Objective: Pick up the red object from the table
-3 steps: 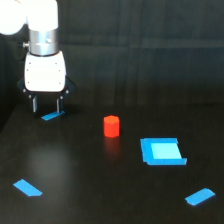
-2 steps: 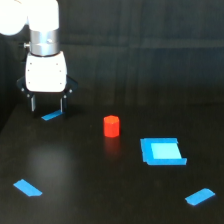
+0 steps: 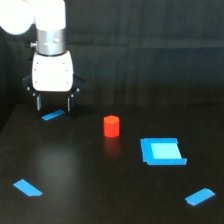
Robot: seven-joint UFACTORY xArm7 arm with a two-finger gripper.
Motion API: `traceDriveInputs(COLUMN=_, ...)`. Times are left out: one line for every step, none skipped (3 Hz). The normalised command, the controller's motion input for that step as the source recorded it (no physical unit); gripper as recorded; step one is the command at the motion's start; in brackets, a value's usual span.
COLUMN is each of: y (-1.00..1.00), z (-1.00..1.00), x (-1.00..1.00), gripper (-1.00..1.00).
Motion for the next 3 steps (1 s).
traceDriveInputs(y=0.28, z=-0.37, x=0.89, gripper=1.00)
traceDriveInputs(y=0.27, z=-0.47, x=0.88, gripper=1.00)
traceDriveInputs(y=0.22, z=-0.30, x=0.83, gripper=1.00)
